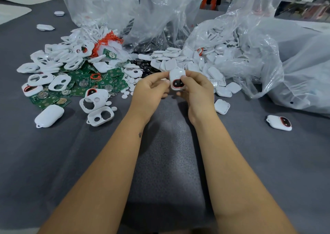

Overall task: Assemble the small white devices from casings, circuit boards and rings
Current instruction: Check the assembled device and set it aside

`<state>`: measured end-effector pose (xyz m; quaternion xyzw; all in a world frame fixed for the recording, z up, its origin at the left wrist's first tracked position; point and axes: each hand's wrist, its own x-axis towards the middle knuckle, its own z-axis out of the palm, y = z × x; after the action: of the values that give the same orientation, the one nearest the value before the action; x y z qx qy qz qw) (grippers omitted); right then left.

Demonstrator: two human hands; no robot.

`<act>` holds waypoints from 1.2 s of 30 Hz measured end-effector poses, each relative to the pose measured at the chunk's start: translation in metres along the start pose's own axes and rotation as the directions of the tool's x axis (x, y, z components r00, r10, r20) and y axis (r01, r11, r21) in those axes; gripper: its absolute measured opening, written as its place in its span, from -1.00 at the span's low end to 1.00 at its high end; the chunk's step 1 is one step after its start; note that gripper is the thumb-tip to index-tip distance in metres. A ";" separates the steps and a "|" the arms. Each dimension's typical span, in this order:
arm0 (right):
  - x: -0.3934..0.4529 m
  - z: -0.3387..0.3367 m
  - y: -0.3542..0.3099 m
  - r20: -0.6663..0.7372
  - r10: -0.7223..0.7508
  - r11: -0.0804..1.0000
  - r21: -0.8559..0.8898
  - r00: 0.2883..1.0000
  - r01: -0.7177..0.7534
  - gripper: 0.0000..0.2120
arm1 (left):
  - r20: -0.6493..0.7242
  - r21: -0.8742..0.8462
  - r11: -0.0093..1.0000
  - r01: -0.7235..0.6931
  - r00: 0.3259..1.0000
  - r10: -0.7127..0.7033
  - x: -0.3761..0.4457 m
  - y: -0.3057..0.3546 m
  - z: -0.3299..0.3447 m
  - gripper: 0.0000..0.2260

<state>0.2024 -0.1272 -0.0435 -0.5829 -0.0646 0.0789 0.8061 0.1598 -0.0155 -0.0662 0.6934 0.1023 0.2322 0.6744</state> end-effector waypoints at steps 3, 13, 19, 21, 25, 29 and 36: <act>-0.002 -0.023 -0.013 -0.226 -0.078 0.992 -0.115 0.971 0.053 -0.85 | 0.040 0.291 0.953 -0.083 0.996 0.075 -0.004 -0.002 0.009 -0.78; -0.032 -0.136 -0.047 -0.383 -0.290 0.390 -0.884 0.877 -0.257 -0.81 | 0.405 0.506 0.746 -0.433 0.883 0.237 -0.043 0.009 0.101 -0.77; -0.035 -0.135 -0.039 -0.067 -0.308 0.134 -0.991 0.949 -0.027 -0.77 | 0.459 0.657 0.603 -0.452 0.875 0.155 -0.038 0.006 0.110 -0.72; -0.032 -0.135 -0.037 -0.062 -0.274 0.010 -0.998 0.960 -0.061 -0.76 | 0.409 0.656 0.639 -0.402 0.901 0.146 -0.037 0.005 0.105 -0.71; -0.032 -0.133 -0.035 -0.253 -0.375 -0.095 -0.946 0.892 -0.309 -0.75 | 0.323 0.624 0.708 -0.331 0.934 0.152 -0.038 0.003 0.103 -0.72; -0.033 -0.103 -0.032 -0.182 -0.373 -0.006 -0.980 0.910 -0.199 -0.71 | 0.255 0.543 0.797 -0.265 0.956 0.144 -0.038 0.004 0.105 -0.68; -0.014 -0.022 -0.019 0.060 -0.266 0.341 -0.928 0.962 0.152 -0.69 | -0.132 0.312 0.949 -0.037 0.988 0.082 -0.026 0.010 0.060 -0.69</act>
<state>0.1942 -0.1566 -0.0321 -0.9233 -0.1306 -0.1042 0.3458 0.1634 -0.0814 -0.0596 0.7745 0.1645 0.2829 0.5414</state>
